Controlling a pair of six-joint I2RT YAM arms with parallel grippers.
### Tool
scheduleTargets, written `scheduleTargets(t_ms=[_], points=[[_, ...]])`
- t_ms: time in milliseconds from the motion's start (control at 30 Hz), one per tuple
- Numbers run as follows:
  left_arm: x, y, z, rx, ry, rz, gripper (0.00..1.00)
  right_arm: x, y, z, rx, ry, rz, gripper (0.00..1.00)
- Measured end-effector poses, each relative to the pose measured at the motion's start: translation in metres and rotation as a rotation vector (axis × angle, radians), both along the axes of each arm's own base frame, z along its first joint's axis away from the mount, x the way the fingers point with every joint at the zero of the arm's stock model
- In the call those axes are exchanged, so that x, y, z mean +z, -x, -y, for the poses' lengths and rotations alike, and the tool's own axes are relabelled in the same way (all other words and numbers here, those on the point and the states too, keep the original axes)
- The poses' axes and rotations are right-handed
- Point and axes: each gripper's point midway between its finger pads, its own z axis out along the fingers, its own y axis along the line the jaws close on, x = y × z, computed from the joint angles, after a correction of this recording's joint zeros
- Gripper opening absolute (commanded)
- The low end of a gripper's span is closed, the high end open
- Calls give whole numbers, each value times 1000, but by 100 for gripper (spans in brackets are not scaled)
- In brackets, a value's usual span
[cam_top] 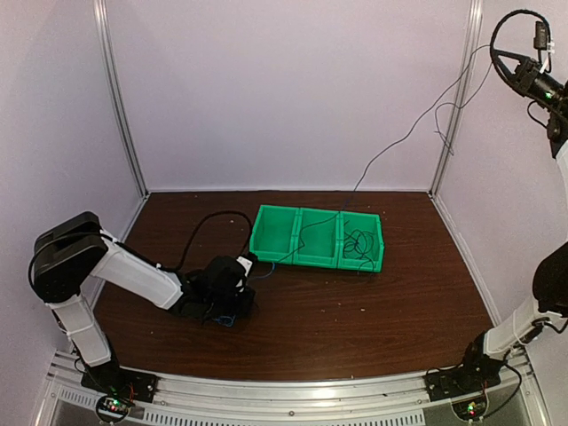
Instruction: Untangle the cables
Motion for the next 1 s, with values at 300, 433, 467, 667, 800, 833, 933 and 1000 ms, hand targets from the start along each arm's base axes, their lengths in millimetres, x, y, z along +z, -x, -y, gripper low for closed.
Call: scheduleTargets(t_ms=[300,433,467,667,800,833,933,1000], points=[[0,-5,-8,80,36,-15,0,5,1,0,5,-6,11,0],[-1,-8,-18,129,68,-20,0,12,4,0,-13,2,33,0],[-1,-9,-19,137,76,-21,0,16,5,0,-19,6,46,0],[-4,-8,-22,174,120,-31,0,52,11,4,-57,22,145,0],[-4,-8,-23,184,138,-29,0,78,18,17,-109,19,214,0],[-4,-8,-23,186,138,-29,0,83,20,20,-120,18,231,0],[-1,-10,-21,185,144,-24,0,91,26,21,-127,10,260,0],[0,-10,-21,185,139,-25,12,87,23,20,-120,6,254,0]])
